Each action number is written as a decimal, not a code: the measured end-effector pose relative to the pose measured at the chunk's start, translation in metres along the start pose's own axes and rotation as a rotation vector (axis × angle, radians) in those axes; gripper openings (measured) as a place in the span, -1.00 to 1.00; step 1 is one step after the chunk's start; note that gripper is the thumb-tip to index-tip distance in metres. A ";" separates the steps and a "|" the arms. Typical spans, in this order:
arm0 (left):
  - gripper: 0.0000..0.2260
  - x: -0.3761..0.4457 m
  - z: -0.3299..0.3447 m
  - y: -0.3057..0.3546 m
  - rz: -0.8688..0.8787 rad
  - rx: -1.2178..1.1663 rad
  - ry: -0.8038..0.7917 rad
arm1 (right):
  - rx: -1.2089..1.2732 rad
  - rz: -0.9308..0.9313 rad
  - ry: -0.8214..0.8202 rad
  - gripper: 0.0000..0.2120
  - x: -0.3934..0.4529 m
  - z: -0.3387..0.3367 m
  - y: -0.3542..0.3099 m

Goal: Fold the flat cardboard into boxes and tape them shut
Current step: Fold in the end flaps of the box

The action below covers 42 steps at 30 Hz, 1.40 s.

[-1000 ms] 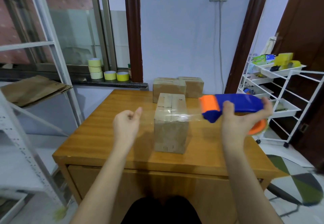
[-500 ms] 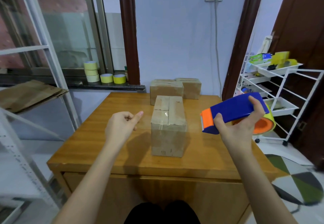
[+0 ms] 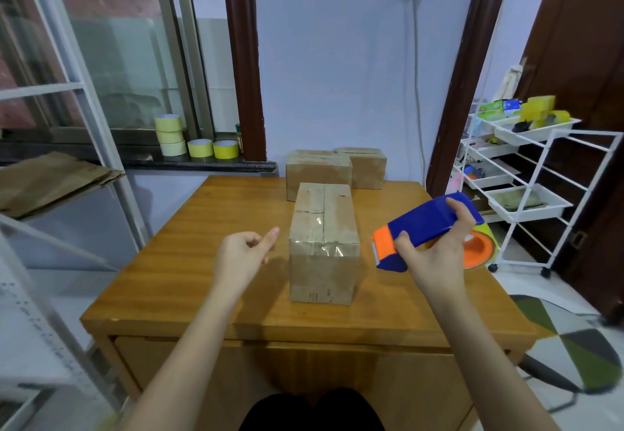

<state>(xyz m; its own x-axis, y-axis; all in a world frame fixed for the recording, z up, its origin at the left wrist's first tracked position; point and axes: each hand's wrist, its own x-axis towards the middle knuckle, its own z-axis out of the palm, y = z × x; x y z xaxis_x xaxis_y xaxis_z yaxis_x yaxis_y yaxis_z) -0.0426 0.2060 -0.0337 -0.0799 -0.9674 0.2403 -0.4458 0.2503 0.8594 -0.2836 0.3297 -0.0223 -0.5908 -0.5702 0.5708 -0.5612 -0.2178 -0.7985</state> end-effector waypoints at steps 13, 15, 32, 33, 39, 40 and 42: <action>-0.52 -0.021 0.035 0.005 -0.093 0.188 0.040 | 0.022 0.077 -0.049 -0.31 -0.009 0.021 -0.001; -0.56 -0.025 0.036 0.014 -0.038 0.467 0.070 | 0.006 0.074 -0.047 -0.31 -0.010 0.022 -0.002; -0.41 -0.069 0.058 0.015 -0.029 -0.432 -0.215 | -0.080 0.059 -0.050 -0.34 -0.009 0.026 -0.004; -0.38 -0.071 0.064 0.010 -0.055 -0.385 -0.211 | -0.081 0.056 -0.052 -0.34 -0.009 0.026 -0.004; -0.29 -0.068 0.045 0.003 -0.010 -0.129 -0.077 | -0.077 0.040 -0.050 -0.36 -0.008 0.027 -0.003; -0.26 -0.062 0.036 0.013 0.113 0.004 -0.033 | -0.076 0.040 -0.050 -0.36 -0.007 0.027 -0.003; -0.31 -0.054 0.022 0.037 0.381 0.331 -0.023 | -0.068 0.036 -0.049 -0.37 -0.007 0.027 -0.002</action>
<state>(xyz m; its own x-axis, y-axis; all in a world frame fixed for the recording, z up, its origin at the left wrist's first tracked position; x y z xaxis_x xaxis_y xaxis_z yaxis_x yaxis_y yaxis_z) -0.0740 0.2664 -0.0248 -0.3097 -0.8113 0.4959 -0.6400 0.5636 0.5223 -0.2627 0.3127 -0.0301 -0.5831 -0.6155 0.5302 -0.5788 -0.1432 -0.8028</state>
